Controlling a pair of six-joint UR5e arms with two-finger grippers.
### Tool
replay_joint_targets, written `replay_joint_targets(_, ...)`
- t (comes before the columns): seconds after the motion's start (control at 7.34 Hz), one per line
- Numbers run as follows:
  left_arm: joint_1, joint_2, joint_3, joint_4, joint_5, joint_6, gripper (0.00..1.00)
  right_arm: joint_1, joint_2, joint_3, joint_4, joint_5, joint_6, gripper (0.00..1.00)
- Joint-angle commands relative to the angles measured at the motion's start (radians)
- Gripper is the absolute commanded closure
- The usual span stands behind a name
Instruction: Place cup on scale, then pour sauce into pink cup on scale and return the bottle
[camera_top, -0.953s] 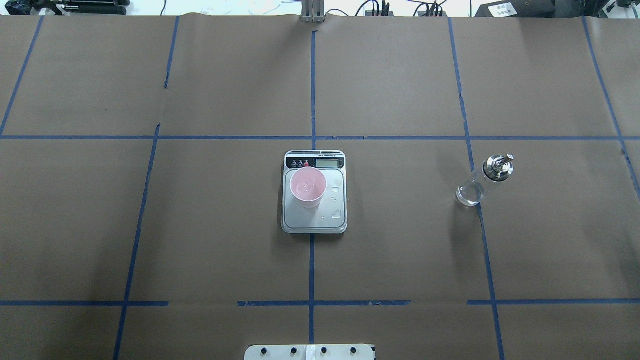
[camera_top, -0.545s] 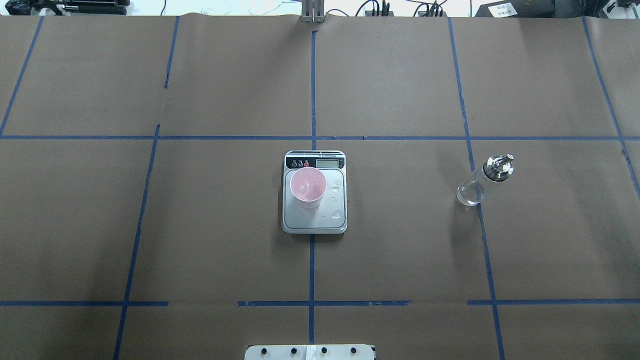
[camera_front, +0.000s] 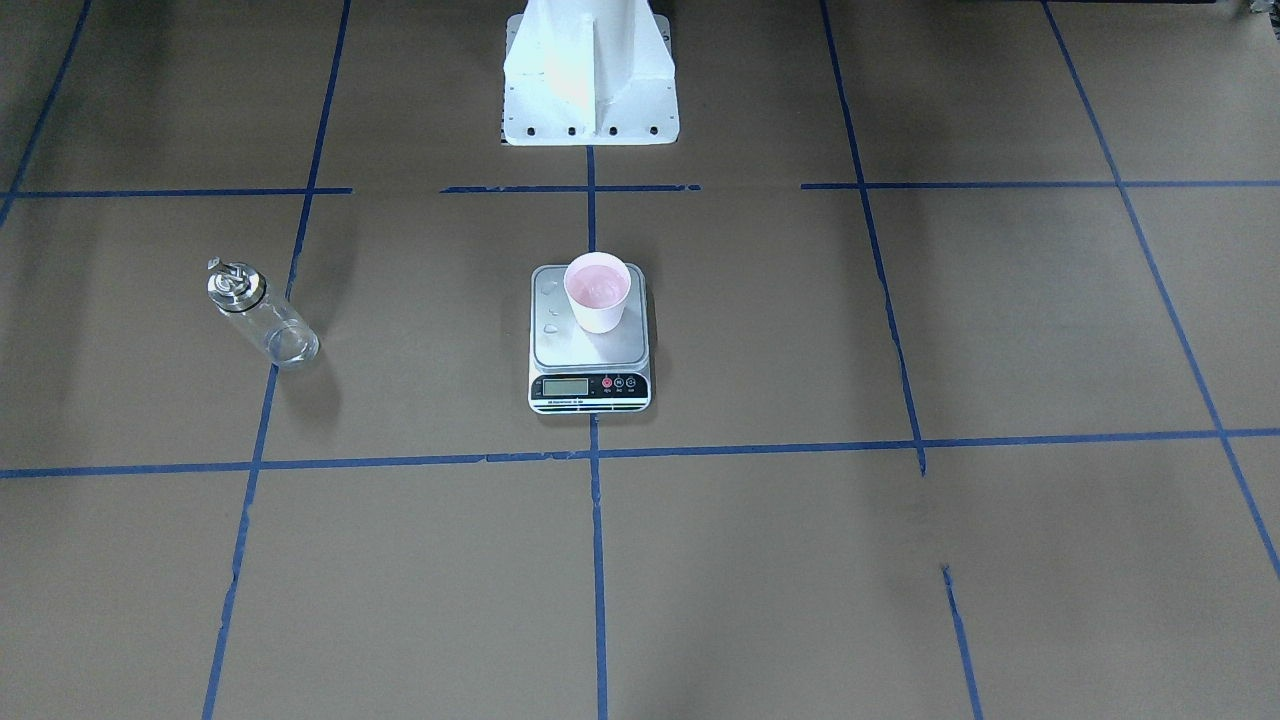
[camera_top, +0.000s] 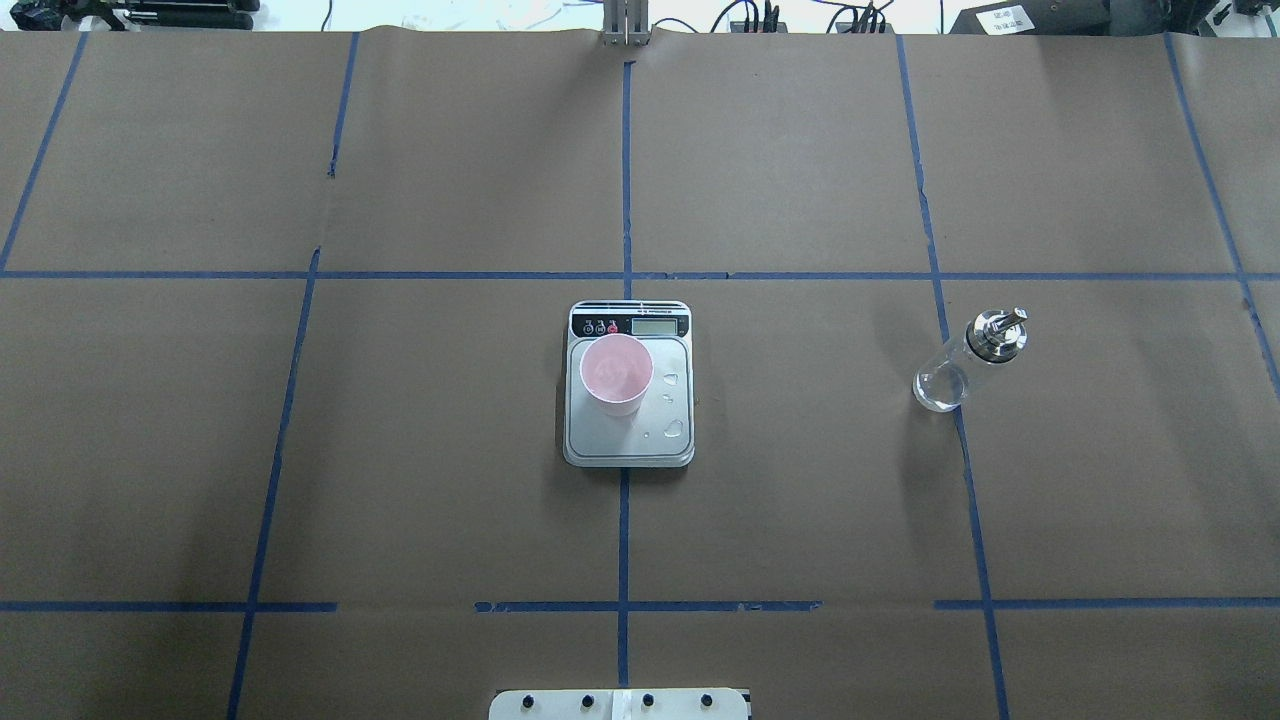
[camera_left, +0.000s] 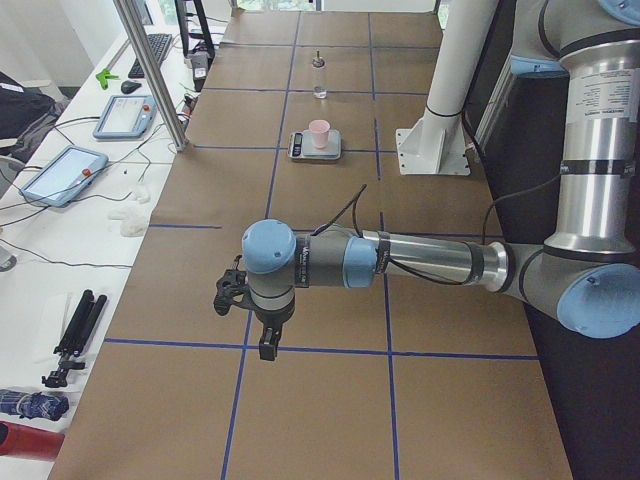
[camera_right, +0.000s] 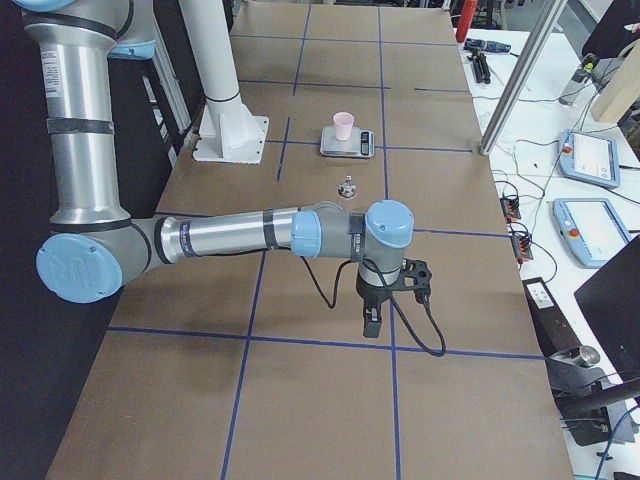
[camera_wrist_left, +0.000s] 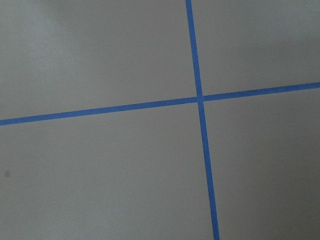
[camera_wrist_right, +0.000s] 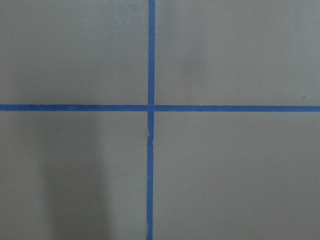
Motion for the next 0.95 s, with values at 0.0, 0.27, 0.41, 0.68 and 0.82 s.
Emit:
replay_joint_targets(0.0,0.000,0.000,0.000,-0.001,0.001,0.000,0.00,0.023,-0.052,0.000,0.025,0.004,-0.089,0.00)
replay_joint_targets(0.27,-0.001,0.000,0.000,0.000,0.001,0.000,0.00,0.022,-0.042,0.001,0.029,0.002,-0.083,0.00)
replay_joint_targets(0.41,0.000,0.000,0.001,0.000,0.001,0.000,0.00,0.022,-0.043,0.007,0.029,0.004,-0.083,0.00)
replay_joint_targets(0.68,-0.001,0.000,0.000,0.000,0.001,0.000,0.00,0.022,-0.043,0.012,0.029,0.019,-0.084,0.00)
replay_joint_targets(0.82,0.000,0.000,0.001,0.000,0.001,0.000,0.00,0.022,-0.043,0.011,0.029,0.030,-0.086,0.00)
